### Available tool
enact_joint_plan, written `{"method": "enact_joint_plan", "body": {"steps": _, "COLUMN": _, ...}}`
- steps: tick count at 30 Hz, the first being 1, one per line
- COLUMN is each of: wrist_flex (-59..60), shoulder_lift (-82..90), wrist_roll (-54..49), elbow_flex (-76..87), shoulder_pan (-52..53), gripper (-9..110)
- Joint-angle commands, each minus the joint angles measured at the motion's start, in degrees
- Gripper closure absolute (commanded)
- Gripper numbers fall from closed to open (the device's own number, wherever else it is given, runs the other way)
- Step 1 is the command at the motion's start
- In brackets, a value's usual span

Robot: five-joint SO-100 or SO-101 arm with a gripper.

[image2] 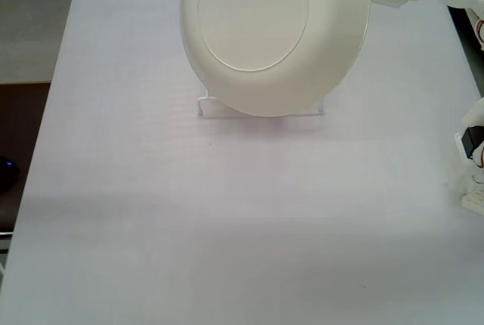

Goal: Could you take three plates?

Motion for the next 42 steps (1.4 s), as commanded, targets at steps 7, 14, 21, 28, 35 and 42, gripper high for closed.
{"method": "enact_joint_plan", "body": {"steps": 7, "wrist_flex": -2.2, "shoulder_lift": 0.0, "wrist_roll": -0.6, "elbow_flex": -1.0, "shoulder_pan": -1.0, "gripper": 102}}
{"method": "enact_joint_plan", "body": {"steps": 14, "wrist_flex": -2.4, "shoulder_lift": 0.0, "wrist_roll": -1.0, "elbow_flex": -0.6, "shoulder_pan": -1.1, "gripper": 102}}
{"method": "enact_joint_plan", "body": {"steps": 21, "wrist_flex": -2.2, "shoulder_lift": 0.2, "wrist_roll": -1.2, "elbow_flex": -0.1, "shoulder_pan": -1.1, "gripper": 102}}
{"method": "enact_joint_plan", "body": {"steps": 28, "wrist_flex": 0.4, "shoulder_lift": 0.6, "wrist_roll": -3.5, "elbow_flex": -0.1, "shoulder_pan": -1.1, "gripper": 96}}
{"method": "enact_joint_plan", "body": {"steps": 35, "wrist_flex": 5.1, "shoulder_lift": 0.9, "wrist_roll": -6.9, "elbow_flex": -0.1, "shoulder_pan": -0.3, "gripper": 68}}
{"method": "enact_joint_plan", "body": {"steps": 42, "wrist_flex": 10.5, "shoulder_lift": 2.4, "wrist_roll": -7.5, "elbow_flex": -0.1, "shoulder_pan": 2.3, "gripper": 66}}
